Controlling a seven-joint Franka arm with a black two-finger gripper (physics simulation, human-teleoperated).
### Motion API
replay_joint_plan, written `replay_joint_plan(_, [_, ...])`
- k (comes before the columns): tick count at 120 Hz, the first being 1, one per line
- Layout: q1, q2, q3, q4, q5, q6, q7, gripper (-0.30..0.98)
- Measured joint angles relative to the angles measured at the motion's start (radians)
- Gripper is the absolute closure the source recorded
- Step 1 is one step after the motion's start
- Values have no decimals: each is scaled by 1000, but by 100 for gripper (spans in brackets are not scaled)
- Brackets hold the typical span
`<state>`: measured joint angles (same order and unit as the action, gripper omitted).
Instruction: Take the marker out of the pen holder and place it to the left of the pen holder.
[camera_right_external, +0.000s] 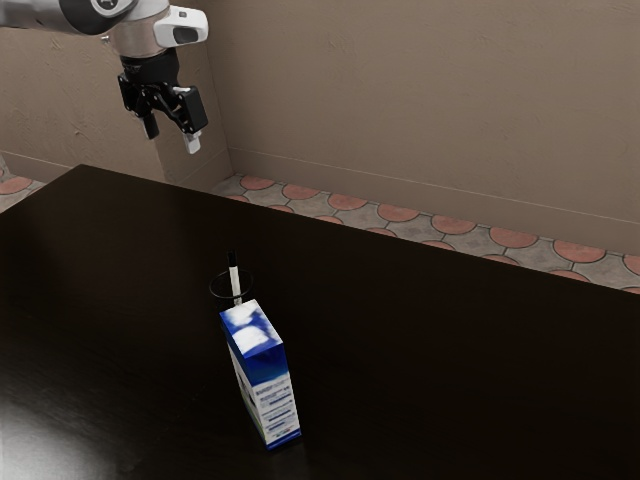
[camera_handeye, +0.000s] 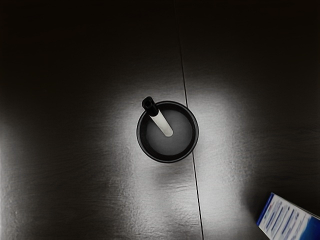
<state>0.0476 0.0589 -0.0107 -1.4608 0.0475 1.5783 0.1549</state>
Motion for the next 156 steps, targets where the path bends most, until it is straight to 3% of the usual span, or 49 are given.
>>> replay_joint_plan(64, [-2,0,3,-2,-6,0,1,0])
replay_joint_plan(83, [33,2,29,-16,-40,-6,5,0])
replay_joint_plan(117, [-26,326,29,-40,57,-10,29,0])
replay_joint_plan(145, [-40,410,28,-33,70,-9,22,0])
replay_joint_plan(156, [-39,415,28,-32,32,-8,17,0])
